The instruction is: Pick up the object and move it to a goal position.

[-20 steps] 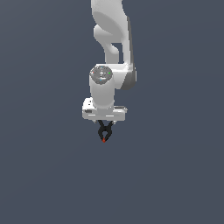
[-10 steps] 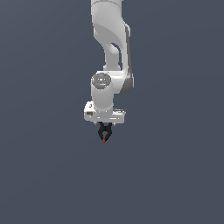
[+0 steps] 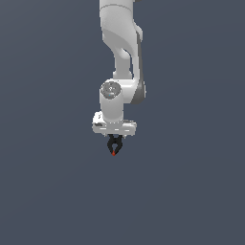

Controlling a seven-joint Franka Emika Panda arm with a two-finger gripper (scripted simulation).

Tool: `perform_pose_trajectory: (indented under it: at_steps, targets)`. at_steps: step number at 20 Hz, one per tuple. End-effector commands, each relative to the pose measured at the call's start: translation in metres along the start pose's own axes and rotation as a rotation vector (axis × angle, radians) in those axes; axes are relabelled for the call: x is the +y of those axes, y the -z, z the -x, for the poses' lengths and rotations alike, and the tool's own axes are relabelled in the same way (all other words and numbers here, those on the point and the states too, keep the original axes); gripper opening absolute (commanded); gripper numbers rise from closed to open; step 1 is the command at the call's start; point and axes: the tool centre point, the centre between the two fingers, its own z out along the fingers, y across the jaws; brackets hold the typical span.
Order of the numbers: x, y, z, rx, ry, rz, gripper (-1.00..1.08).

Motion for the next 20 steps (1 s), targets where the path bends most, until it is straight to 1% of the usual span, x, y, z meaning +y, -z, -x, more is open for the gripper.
perform_pose_trajectory:
  at_steps: [1, 10, 15, 16, 20]
  targets:
    - [0.000, -0.004, 0.000, 0.000, 0.000, 0.000, 1.00]
    - [0.000, -0.043, 0.001, 0.001, -0.001, 0.000, 1.00]
    - [0.000, -0.050, 0.001, 0.001, -0.001, 0.000, 1.00]
    - [0.000, -0.050, 0.001, 0.001, -0.001, 0.000, -1.00]
    - [0.000, -0.050, 0.001, 0.001, -0.001, 0.000, -1.00]
